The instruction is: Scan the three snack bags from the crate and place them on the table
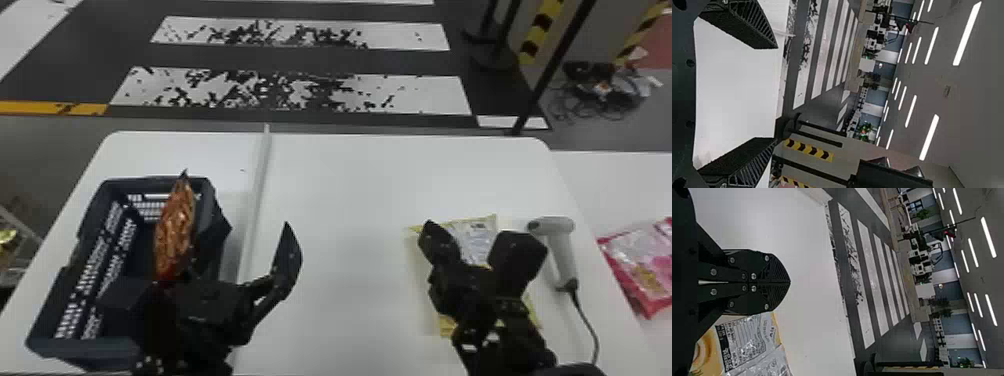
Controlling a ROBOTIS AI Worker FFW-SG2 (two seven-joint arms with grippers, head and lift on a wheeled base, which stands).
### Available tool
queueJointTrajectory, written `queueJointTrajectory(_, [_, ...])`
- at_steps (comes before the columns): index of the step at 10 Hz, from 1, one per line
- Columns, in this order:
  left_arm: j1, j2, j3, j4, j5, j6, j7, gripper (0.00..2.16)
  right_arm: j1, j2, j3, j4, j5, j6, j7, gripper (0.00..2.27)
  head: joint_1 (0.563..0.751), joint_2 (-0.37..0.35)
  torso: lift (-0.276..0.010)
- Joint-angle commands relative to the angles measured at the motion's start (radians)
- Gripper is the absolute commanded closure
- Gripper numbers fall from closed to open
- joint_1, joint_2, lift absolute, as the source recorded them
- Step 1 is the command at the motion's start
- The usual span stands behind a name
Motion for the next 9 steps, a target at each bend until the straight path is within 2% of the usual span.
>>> queueJointTrajectory(1, [-0.007,0.000,-0.002,0.003,0.000,0.000,0.000,0.03,0.013,-0.012,-0.045,-0.028,-0.018,0.007,0.000,2.25,0.695,-0.027,-0.062])
queueJointTrajectory(6, [-0.044,0.005,-0.008,0.021,0.008,0.009,0.002,0.03,-0.010,-0.017,-0.113,0.158,-0.019,-0.082,0.020,2.25,0.695,-0.125,-0.062])
queueJointTrajectory(9, [-0.077,0.005,-0.004,0.073,-0.006,-0.003,0.011,0.03,-0.051,-0.017,-0.113,0.248,-0.019,-0.094,0.023,2.25,0.695,-0.135,-0.062])
